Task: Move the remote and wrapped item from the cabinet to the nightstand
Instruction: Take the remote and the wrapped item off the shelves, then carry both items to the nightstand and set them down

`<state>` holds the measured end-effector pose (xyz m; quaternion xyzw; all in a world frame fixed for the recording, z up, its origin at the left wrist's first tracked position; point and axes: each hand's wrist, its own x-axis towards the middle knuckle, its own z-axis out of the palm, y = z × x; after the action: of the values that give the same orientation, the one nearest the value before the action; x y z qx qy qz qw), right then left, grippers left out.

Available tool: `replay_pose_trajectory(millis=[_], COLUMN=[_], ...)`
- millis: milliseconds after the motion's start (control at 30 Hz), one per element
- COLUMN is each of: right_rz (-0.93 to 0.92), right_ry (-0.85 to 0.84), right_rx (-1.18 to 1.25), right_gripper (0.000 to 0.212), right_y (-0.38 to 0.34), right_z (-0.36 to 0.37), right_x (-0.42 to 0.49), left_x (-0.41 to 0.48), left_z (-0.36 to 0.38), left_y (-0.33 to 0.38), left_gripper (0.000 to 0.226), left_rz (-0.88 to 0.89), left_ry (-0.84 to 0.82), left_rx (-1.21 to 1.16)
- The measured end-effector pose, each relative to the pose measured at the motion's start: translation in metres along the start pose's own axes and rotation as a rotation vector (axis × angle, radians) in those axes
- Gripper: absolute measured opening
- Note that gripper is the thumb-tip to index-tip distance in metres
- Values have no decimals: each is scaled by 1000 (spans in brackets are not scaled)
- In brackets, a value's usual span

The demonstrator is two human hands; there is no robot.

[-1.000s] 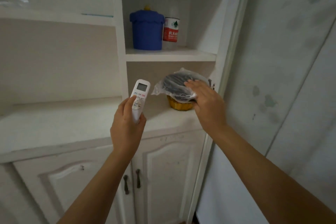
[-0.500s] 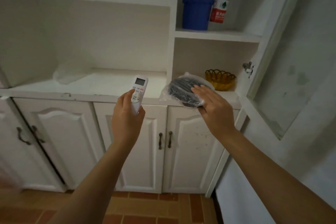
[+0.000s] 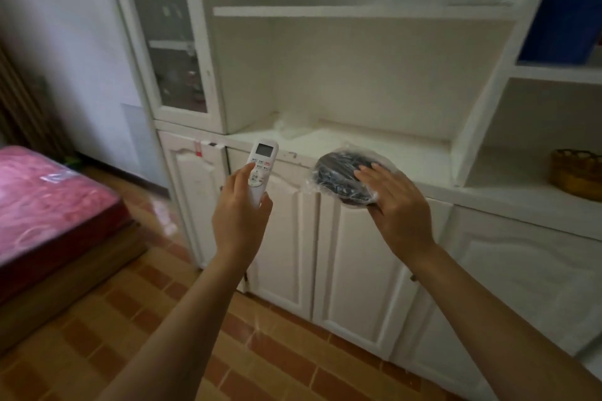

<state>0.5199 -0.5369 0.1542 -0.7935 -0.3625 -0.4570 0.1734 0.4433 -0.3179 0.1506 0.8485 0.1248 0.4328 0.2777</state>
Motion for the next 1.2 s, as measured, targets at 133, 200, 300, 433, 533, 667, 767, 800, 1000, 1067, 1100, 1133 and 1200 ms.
replay_pose_trajectory(millis=[133, 200, 300, 433, 533, 667, 767, 800, 1000, 1067, 1100, 1133, 1200], right_rz=[-85, -125, -197, -307, -396, -499, -560, -581, -709, -745, -761, -771, -793], right_ry=[9, 16, 37, 42, 35, 22, -21, -46, -108, -142, -150, -146, -143], right_rx=[129, 190, 291, 431, 584, 783, 890, 926, 1140, 1201, 1225, 1244, 1267], right_gripper=[34, 33, 33, 34, 31, 29, 35, 37, 31, 31, 31, 31, 34], right_y=[-59, -90, -136, -199, -247, -314, -362, -377, -465, -494, -509, -524, -552], right_z=[48, 69, 92, 115, 130, 138, 140, 140, 134, 131, 129, 129, 128], right_x=[26, 36, 48, 59, 63, 61, 53, 49, 24, 17, 15, 13, 10], left_x=[2, -1, -13, -41, -71, -113, -144, -155, -220, -239, -246, -252, -260], left_z=[-52, -79, -120, -175, -216, -267, -299, -309, -359, -377, -386, -395, -414], left_y=[-57, -82, -110, -136, -152, -160, -162, -163, -176, -180, -182, -185, -190], left_gripper=[53, 53, 53, 53, 55, 55, 53, 52, 53, 52, 52, 52, 52], left_rz=[-6, -45, -106, -186, -282, -392, -470, -501, -704, -764, -788, -803, -816], left_ry=[76, 112, 186, 306, 377, 471, 537, 557, 642, 672, 688, 702, 727], left_rx=[110, 159, 206, 317, 409, 510, 589, 615, 802, 826, 836, 852, 885])
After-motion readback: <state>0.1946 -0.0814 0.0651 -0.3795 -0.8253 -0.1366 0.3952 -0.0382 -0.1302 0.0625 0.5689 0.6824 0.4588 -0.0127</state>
